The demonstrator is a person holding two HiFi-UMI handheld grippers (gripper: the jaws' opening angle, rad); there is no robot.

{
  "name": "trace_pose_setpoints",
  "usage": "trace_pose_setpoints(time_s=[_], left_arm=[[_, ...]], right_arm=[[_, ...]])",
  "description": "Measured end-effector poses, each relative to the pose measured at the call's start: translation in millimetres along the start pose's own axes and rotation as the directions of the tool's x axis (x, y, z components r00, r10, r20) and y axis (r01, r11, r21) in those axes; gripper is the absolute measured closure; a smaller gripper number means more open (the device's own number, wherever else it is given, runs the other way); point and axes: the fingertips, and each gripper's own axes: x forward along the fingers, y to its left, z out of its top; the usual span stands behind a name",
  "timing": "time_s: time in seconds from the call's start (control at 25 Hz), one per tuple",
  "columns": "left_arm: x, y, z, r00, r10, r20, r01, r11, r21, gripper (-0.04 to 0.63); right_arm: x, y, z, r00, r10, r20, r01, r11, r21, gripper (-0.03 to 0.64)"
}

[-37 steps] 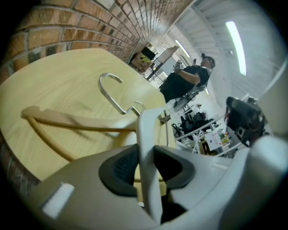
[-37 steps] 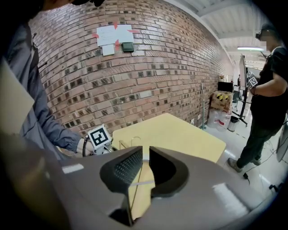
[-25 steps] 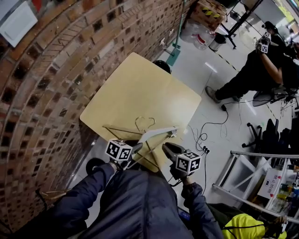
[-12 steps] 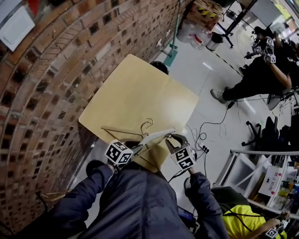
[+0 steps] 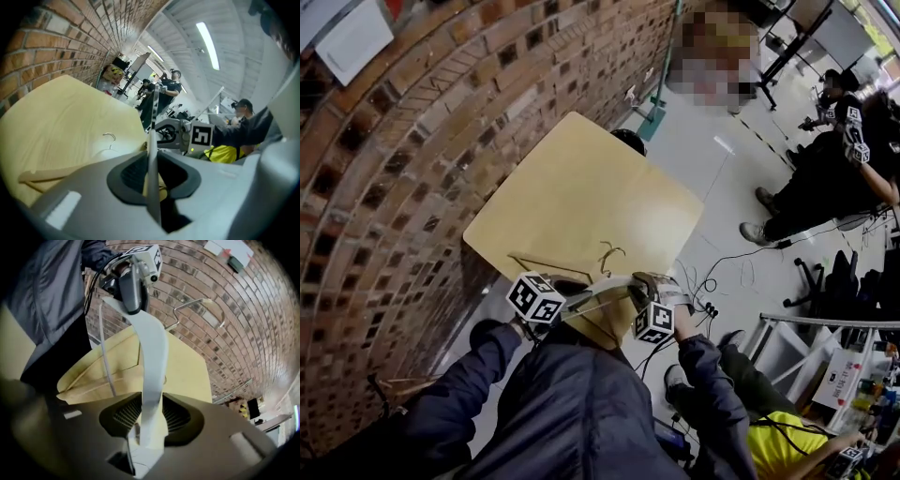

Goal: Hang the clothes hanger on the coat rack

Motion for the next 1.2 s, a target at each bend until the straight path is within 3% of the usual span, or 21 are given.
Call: trace_pose_setpoints(time_s=[0.12,0.24,0.48,0.68,0.84,1.04,1.2], left_arm=[[1,4,-8,1.000,-0.003,-0.011,0.003,1.000,-0.028,0.526],[-3,8,-14,1.000,-0.007,-0.015,0.007,0.999,-0.051,0.526],[-19,-5,-14,0.998,-0.019,-0.063,0.021,0.999,0.033,0.526],[-43,-32,8,1.000,0.007,0.019,-0.008,0.997,0.071,0.526],[-63,-62,22,0.994,0.074,0.086,-0.084,0.988,0.126,0.526],[-80,-106,13,0.967,0.177,0.185,-0.197,0.976,0.095,0.525],[-99,-150,-16,0.920,0.271,0.284,-0.286,0.958,0.015,0.525]], right_arm=[[14,2,1,0.994,-0.110,-0.012,0.109,0.993,-0.054,0.468],[18,2,6,0.989,-0.139,-0.043,0.135,0.988,-0.081,0.472],[-12,-22,29,0.980,-0.201,-0.006,0.199,0.973,-0.113,0.494],[-57,-44,51,0.966,-0.255,0.035,0.257,0.957,-0.133,0.495],[-90,-56,66,0.953,-0.287,0.100,0.299,0.944,-0.139,0.495],[-126,-48,85,0.943,-0.263,0.203,0.300,0.936,-0.184,0.495],[-158,-22,109,0.931,-0.204,0.304,0.290,0.918,-0.271,0.495]])
